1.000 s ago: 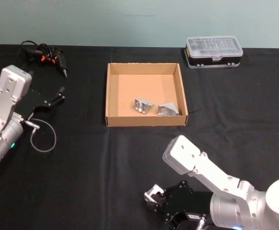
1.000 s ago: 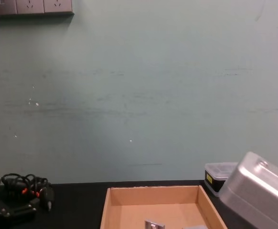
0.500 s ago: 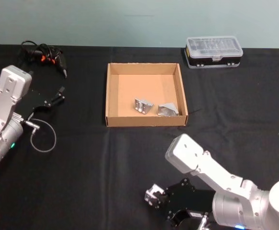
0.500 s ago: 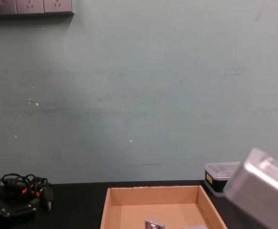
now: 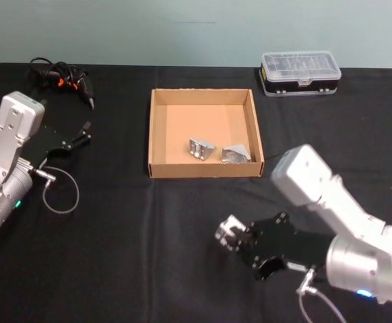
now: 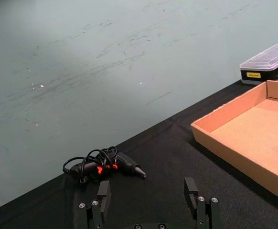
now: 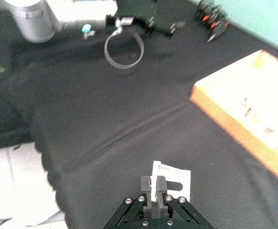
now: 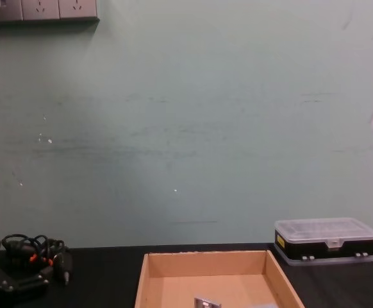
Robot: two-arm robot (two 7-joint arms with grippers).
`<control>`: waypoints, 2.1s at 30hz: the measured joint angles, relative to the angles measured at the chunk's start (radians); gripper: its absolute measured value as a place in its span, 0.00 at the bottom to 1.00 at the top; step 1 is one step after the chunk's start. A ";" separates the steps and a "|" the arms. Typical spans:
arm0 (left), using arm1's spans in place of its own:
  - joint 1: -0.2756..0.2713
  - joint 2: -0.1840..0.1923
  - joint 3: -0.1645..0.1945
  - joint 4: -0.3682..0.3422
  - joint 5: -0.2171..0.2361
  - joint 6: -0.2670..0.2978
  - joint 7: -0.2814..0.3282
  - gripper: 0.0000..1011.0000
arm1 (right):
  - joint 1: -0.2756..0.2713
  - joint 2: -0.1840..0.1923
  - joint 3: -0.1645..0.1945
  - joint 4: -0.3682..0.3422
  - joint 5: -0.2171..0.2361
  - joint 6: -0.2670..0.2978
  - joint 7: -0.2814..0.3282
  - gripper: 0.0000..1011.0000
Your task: Use one hand to pick up the angle iron from the table and place it into the box.
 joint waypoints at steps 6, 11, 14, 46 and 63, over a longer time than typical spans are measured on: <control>0.000 0.000 0.000 0.000 0.000 0.000 0.000 1.00 | -0.019 0.007 0.082 -0.030 0.055 -0.029 -0.028 0.08; 0.000 0.000 0.000 0.000 0.000 0.000 0.000 1.00 | -0.027 0.012 0.129 -0.039 0.087 -0.047 -0.042 0.08; 0.000 0.000 0.000 0.000 0.000 0.000 0.000 1.00 | -0.029 0.018 0.149 -0.041 0.105 -0.056 -0.052 0.08; 0.000 0.000 0.000 0.000 0.000 0.000 0.000 1.00 | 0.190 -0.066 0.056 0.126 0.075 -0.098 -0.140 0.08; 0.000 0.000 0.000 0.000 0.000 0.000 0.000 1.00 | 0.462 -0.266 -0.071 0.534 -0.053 -0.173 -0.131 0.08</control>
